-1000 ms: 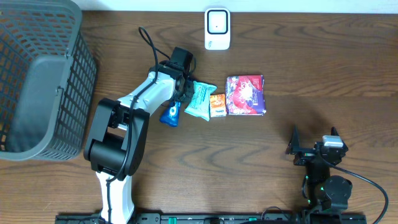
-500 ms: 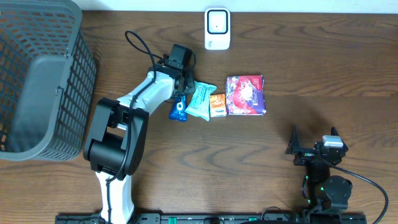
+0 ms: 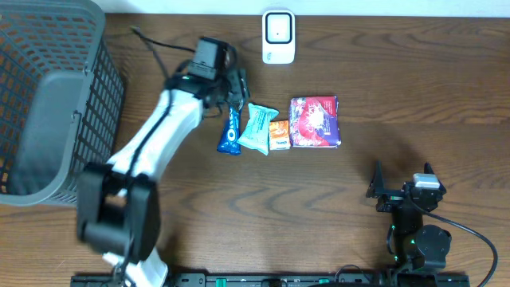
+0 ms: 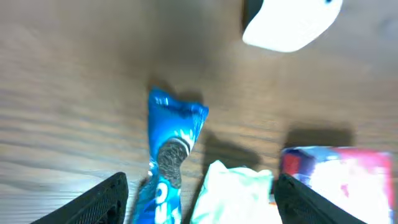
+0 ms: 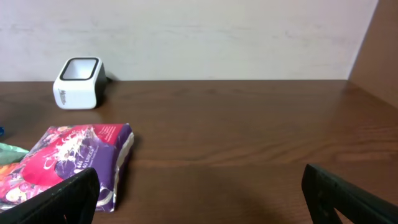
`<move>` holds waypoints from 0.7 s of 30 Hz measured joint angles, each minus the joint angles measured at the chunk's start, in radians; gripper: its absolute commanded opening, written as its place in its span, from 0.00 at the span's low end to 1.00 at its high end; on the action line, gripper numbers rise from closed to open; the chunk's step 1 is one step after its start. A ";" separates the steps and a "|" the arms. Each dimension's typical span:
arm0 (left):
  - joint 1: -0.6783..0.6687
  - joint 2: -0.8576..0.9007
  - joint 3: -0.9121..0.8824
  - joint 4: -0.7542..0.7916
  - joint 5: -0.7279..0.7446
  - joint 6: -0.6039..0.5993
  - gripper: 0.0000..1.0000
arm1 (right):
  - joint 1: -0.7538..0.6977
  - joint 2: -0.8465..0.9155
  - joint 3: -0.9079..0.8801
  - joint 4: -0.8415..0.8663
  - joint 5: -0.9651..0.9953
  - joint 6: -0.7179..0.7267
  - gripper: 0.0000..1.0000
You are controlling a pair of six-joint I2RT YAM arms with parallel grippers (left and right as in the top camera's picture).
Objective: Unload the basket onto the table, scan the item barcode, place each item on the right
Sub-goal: 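Withdraw the left gripper back beside the basket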
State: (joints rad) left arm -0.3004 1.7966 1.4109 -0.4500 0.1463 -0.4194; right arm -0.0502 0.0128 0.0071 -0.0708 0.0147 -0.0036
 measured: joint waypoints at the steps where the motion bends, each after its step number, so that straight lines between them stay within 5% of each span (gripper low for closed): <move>1: 0.008 -0.039 0.001 -0.021 -0.008 0.005 0.79 | 0.000 0.000 0.000 0.000 0.000 0.000 0.99; 10: 0.128 -0.378 0.022 -0.278 -0.112 0.092 0.77 | 0.000 0.000 0.000 0.000 0.000 0.000 0.99; 18: 0.242 -0.455 0.023 -0.371 -0.210 0.110 0.78 | 0.000 0.000 0.000 0.000 0.000 0.000 0.99; 21: 0.247 -0.490 0.023 -0.370 -0.215 0.114 0.95 | 0.000 0.000 0.000 0.000 0.000 0.000 0.99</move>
State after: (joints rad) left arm -0.0532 1.3064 1.4334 -0.8204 -0.0685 -0.3054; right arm -0.0502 0.0128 0.0071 -0.0708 0.0147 -0.0036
